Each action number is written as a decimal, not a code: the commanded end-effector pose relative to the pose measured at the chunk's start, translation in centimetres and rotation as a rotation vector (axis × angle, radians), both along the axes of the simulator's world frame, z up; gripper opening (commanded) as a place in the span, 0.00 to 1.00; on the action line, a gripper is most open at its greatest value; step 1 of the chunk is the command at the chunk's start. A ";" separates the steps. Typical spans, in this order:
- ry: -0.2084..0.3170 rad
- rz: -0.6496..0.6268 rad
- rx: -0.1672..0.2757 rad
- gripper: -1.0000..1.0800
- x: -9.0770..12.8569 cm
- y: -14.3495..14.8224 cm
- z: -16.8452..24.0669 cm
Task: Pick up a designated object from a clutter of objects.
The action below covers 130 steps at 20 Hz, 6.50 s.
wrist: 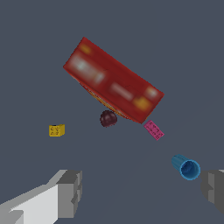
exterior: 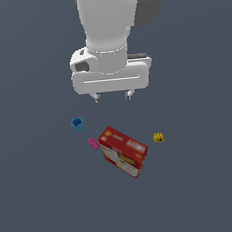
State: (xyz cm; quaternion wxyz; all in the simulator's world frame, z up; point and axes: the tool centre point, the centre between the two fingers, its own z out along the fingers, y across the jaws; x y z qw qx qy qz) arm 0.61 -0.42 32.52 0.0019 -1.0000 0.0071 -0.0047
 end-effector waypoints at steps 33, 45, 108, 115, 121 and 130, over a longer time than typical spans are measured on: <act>0.018 0.157 0.014 0.96 0.8 -0.7 -5.4; 0.012 0.369 0.008 0.96 1.4 -5.0 -13.2; 0.008 0.735 -0.007 0.00 -1.3 -11.8 -31.1; 0.008 0.735 -0.007 0.00 -0.9 -9.5 -28.7; 0.008 0.735 -0.008 0.00 -0.1 -5.5 -24.6; 0.008 0.735 -0.009 0.00 1.6 2.4 -16.4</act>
